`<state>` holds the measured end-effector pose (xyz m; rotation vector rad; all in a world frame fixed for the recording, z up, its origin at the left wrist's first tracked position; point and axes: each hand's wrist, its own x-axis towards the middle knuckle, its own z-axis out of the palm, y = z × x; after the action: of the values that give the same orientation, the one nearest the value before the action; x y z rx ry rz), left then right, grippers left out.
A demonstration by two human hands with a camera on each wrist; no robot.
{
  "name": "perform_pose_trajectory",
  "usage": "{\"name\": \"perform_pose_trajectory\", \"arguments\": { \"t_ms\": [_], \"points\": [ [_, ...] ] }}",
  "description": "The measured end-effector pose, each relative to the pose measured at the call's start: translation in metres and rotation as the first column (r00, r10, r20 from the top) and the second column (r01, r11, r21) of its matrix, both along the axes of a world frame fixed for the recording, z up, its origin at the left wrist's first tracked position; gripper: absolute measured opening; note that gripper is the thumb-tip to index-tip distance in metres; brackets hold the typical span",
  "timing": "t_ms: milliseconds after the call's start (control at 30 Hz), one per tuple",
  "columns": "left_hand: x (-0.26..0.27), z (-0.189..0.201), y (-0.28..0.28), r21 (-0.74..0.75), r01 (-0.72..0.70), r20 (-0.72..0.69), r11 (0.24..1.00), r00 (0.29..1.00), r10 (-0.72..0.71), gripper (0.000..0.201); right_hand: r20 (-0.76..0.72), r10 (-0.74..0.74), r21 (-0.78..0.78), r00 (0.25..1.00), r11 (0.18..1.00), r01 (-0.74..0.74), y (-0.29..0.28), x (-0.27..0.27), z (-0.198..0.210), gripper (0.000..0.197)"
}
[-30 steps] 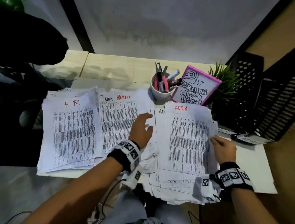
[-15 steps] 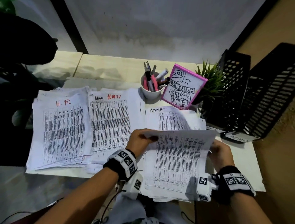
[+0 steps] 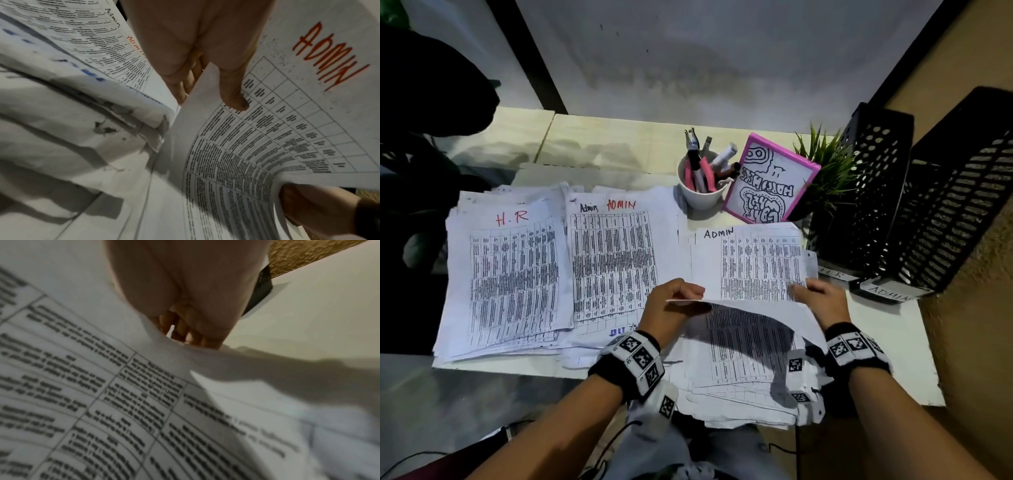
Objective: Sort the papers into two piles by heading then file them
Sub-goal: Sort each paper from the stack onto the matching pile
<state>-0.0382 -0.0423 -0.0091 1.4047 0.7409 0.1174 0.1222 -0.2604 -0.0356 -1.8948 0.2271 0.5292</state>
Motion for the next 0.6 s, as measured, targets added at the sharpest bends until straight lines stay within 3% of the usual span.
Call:
{"name": "perform_pose_trajectory", "arguments": {
  "t_ms": [100,167,233,300,433,600],
  "points": [
    [0.007,-0.002,0.004,0.019,-0.018,0.006,1.0,1.0,0.018,0.016,-0.049,-0.102,0.124,0.994,0.986,0.108,-0.007,-0.004,0.009,0.027],
    [0.013,0.001,0.006,0.015,-0.005,-0.011,1.0,1.0,0.006,0.028,-0.112,-0.128,0.233,0.985,0.96,0.152,-0.008,-0.013,0.022,0.03],
    [0.017,0.003,0.007,-0.044,-0.019,0.034,0.999,0.999,0.021,0.037,-0.133,-0.082,0.27,0.988,0.956,0.115,-0.008,-0.026,0.037,0.032],
    [0.019,0.01,0.007,-0.11,-0.074,0.044,0.991,0.996,0.079,0.032,-0.127,-0.009,0.287,0.992,0.957,0.045,-0.01,-0.037,0.044,0.038],
    [0.02,0.008,0.004,-0.121,-0.138,0.029,0.983,0.989,0.142,0.025,-0.193,-0.042,0.381,0.98,0.917,0.115,-0.012,-0.044,0.039,0.035],
    [0.013,0.001,0.004,-0.097,-0.157,-0.016,0.983,0.988,0.157,0.019,-0.173,-0.059,0.363,0.983,0.924,0.119,-0.015,-0.04,0.034,0.033]
  ]
}}
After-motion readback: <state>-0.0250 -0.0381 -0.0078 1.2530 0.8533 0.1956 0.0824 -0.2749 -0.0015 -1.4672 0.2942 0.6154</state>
